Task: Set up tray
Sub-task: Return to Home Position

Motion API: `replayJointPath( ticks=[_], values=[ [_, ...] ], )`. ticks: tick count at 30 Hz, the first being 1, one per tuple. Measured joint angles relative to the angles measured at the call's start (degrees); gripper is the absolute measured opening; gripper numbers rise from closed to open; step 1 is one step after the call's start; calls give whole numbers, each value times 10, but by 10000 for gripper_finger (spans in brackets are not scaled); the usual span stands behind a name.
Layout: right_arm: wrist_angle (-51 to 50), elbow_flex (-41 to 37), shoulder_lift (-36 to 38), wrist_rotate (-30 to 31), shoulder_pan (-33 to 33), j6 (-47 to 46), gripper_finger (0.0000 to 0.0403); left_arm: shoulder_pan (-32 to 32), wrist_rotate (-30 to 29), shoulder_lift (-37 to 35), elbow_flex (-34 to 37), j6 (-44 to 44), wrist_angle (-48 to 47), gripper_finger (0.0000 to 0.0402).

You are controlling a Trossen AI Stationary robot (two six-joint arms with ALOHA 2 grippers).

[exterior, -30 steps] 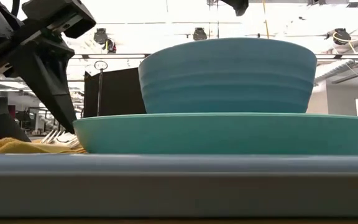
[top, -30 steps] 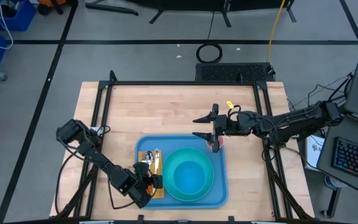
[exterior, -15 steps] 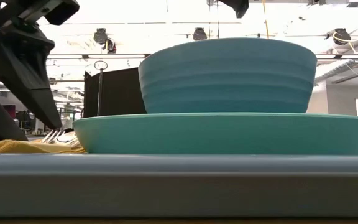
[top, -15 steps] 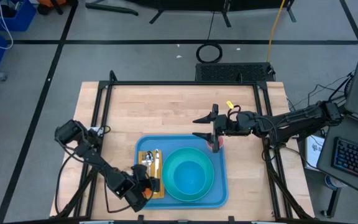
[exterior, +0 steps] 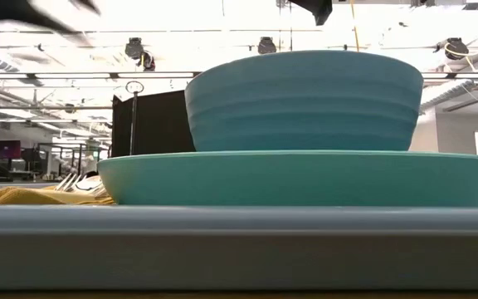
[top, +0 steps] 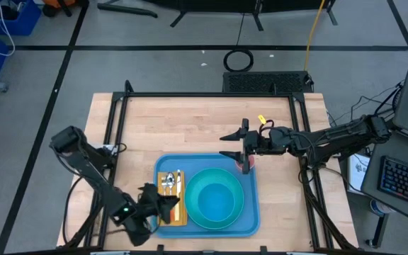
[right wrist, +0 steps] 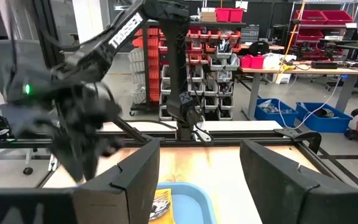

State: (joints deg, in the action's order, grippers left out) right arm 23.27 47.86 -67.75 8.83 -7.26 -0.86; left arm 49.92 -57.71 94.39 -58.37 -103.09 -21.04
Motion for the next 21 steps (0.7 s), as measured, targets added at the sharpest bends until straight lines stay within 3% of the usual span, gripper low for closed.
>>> replayJointPath(
  ticks=[3,6,10,13,17,21],
  values=[
    [-6,0,0,0,-5,0,212,17,-67,-30,0,164,41,72],
    [-27,0,0,0,-15,0,212,32,-98,-45,0,314,93,43],
    [-61,0,0,0,-33,0,211,36,-103,-48,0,464,196,8],
    [-67,-7,0,1,-56,-19,199,25,-87,-48,0,514,238,7],
    [-45,-34,0,1,-89,-56,150,4,-36,-52,0,560,257,15],
    [-5,-68,0,3,-122,-73,60,4,-24,-60,0,651,256,4]
  ],
)
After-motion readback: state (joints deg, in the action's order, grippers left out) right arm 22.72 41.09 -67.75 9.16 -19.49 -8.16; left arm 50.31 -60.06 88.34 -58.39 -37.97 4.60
